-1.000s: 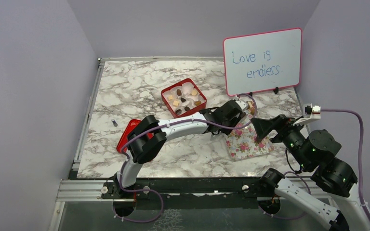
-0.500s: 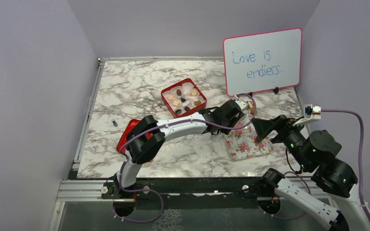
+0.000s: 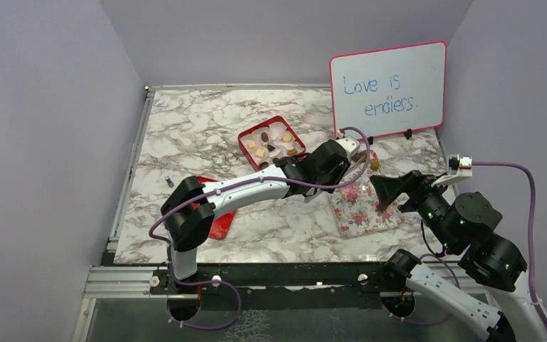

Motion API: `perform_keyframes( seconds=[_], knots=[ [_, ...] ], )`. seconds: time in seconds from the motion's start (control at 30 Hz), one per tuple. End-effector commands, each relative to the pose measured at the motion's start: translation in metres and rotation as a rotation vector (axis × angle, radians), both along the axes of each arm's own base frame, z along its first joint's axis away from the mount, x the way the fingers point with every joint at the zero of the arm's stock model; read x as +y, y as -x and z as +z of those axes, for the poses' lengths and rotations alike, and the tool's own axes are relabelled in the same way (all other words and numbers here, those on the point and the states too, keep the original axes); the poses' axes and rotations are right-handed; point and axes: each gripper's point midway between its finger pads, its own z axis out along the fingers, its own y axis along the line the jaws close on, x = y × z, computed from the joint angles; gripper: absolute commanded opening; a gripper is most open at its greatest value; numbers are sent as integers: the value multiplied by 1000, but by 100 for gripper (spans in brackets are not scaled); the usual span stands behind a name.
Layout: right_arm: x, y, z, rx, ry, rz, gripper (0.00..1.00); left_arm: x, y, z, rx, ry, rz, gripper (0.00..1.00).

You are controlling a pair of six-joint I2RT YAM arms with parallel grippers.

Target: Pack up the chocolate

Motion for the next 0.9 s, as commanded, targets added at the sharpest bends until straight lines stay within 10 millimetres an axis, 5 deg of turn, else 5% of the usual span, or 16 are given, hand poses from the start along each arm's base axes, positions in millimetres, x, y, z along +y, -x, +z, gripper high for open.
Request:
perform_keyframes(
  seconds=[0.0, 0.23, 0.6, 0.87],
  knots=[
    [1, -3, -1, 0, -10, -9, 97, 21, -15, 35, -41, 51, 89, 26],
    [4, -4, -2, 4, -10, -3, 97, 73, -43, 48, -20, 66, 225, 26],
    [9, -4, -2, 6, -19, 19, 97, 191, -100, 43, -12, 48, 528, 26],
    [12, -4, 0, 9, -18, 32, 97, 210, -124, 28, 47, 57, 559, 27]
  ],
)
